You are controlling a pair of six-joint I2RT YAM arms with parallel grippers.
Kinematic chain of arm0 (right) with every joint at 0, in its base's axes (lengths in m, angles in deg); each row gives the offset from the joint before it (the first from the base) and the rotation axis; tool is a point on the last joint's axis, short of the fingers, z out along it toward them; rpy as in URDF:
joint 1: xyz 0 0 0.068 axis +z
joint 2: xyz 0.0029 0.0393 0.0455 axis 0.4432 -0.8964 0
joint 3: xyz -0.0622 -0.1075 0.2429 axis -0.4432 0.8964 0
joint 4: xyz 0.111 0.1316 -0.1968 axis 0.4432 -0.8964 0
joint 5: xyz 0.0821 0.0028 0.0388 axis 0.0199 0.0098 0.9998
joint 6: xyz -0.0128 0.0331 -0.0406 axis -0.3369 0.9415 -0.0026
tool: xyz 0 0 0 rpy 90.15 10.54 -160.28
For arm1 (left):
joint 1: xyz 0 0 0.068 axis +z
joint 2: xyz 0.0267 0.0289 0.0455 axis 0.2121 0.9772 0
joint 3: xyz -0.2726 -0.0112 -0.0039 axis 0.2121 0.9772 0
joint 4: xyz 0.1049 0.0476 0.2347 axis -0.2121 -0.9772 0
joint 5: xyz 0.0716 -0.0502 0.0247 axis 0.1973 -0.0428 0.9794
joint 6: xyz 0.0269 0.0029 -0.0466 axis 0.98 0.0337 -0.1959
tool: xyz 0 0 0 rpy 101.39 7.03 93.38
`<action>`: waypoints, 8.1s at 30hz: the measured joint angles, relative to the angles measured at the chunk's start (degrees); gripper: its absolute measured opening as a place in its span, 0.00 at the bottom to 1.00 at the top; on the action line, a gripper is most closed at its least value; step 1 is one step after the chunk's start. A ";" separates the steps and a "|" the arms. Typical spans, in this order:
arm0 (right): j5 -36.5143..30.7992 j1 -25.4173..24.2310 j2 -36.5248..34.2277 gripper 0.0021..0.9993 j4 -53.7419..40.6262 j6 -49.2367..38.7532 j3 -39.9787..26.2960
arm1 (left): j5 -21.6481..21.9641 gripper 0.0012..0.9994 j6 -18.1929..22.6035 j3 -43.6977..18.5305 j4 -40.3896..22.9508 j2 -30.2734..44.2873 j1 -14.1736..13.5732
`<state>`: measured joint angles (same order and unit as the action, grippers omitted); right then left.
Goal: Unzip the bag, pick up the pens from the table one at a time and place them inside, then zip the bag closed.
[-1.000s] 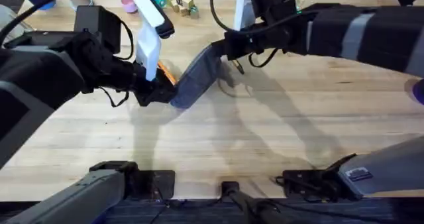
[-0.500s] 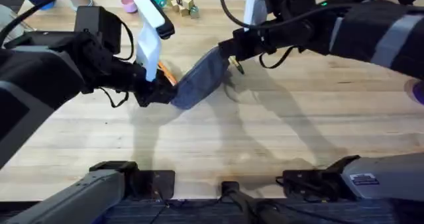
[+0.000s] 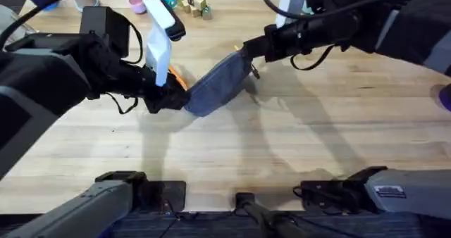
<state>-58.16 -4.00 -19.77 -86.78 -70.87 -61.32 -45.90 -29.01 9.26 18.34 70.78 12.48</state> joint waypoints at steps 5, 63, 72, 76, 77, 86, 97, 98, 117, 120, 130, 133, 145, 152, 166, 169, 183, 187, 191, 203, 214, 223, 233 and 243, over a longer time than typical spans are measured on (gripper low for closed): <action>4.97 -2.62 0.00 0.03 -1.12 0.00 0.00 | -0.23 0.04 0.02 0.00 0.10 0.00 0.00; -5.09 19.51 1.01 0.03 12.63 -10.85 -0.22 | 6.14 0.04 0.02 0.33 -0.66 0.00 0.31; -5.63 23.02 1.38 0.03 12.69 -11.69 -0.57 | 6.73 0.04 0.04 0.46 -1.25 0.00 0.35; -5.60 24.82 1.38 0.48 11.57 -11.86 -0.83 | 6.82 0.04 0.02 0.46 -0.90 0.00 0.35; -5.52 24.96 1.43 0.64 10.89 -11.87 -0.91 | 6.69 0.04 0.02 0.46 -0.72 0.00 0.34; -3.06 20.94 1.93 1.00 -6.89 -12.02 -1.07 | 1.27 0.04 0.01 0.15 1.64 0.00 -0.09; -3.56 10.78 1.94 1.00 -6.79 -11.82 -1.08 | 1.14 0.04 0.00 0.15 1.57 0.00 -0.09; -4.37 10.08 1.93 1.00 -6.71 -11.82 -1.07 | 1.14 0.04 0.00 0.15 1.57 0.00 -0.09; -6.26 -0.89 1.16 1.00 -4.06 -4.29 -1.09 | 1.12 0.04 0.00 0.15 1.57 0.00 -0.09; 0.18 -3.63 -0.88 1.00 -2.35 -3.28 -1.09 | 1.13 0.04 0.01 0.15 1.57 0.00 -0.09; 16.50 -9.67 -8.83 1.00 3.12 -1.94 -1.09 | 1.11 0.04 0.00 0.15 1.57 0.00 -0.09; 18.95 -10.70 -10.77 1.00 5.27 -1.72 -1.08 | 1.11 0.04 0.00 0.15 1.57 0.00 -0.09; 21.15 -15.80 -13.42 1.00 6.33 -1.70 -1.08 | 1.14 0.04 0.00 0.15 1.83 0.00 -0.09; 21.55 -14.78 -14.03 1.00 6.25 -1.71 -1.08 | 1.14 0.04 0.00 0.15 1.84 0.00 -0.09; 22.52 -10.53 -19.42 1.00 7.52 -1.70 -1.07 | 1.14 0.04 0.00 0.15 1.86 0.00 -0.09; 22.77 -9.88 -19.52 1.00 8.74 -1.69 -1.08 | 1.14 0.04 0.00 0.15 1.86 0.00 -0.09; 22.85 -9.71 -19.52 0.83 11.01 -1.68 -1.09 | 1.14 0.04 0.00 0.15 1.86 0.00 -0.09; 22.85 -9.71 -19.52 0.68 11.01 -1.63 -1.07 | 1.14 0.04 0.00 0.15 1.86 0.00 -0.09; 23.03 -9.71 -19.52 0.53 11.03 -1.51 -1.08 | 1.14 0.04 0.00 0.15 1.88 0.00 -0.09; 24.58 -9.56 -19.52 0.30 11.05 -1.51 -1.09 | 1.09 0.04 0.00 0.15 2.01 0.00 -0.09; 25.19 -9.47 -19.53 0.04 11.42 -1.46 -1.07 | 1.09 0.04 0.00 0.15 2.03 0.00 -0.09; 25.85 -9.47 -19.42 0.03 12.58 -1.46 -1.07 | 1.11 0.04 0.00 0.15 2.05 0.00 -0.09; 24.08 -9.24 -14.03 0.03 12.12 -2.59 -0.76 | 1.07 0.04 0.00 0.15 2.29 0.00 -0.09; 11.09 -3.17 -10.48 0.03 10.43 -7.63 -0.76 | 1.14 0.04 0.00 0.15 2.05 0.00 -0.09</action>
<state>-47.07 -7.17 -30.25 -76.35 -78.50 -62.09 -44.77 -29.01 9.41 20.39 70.78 12.39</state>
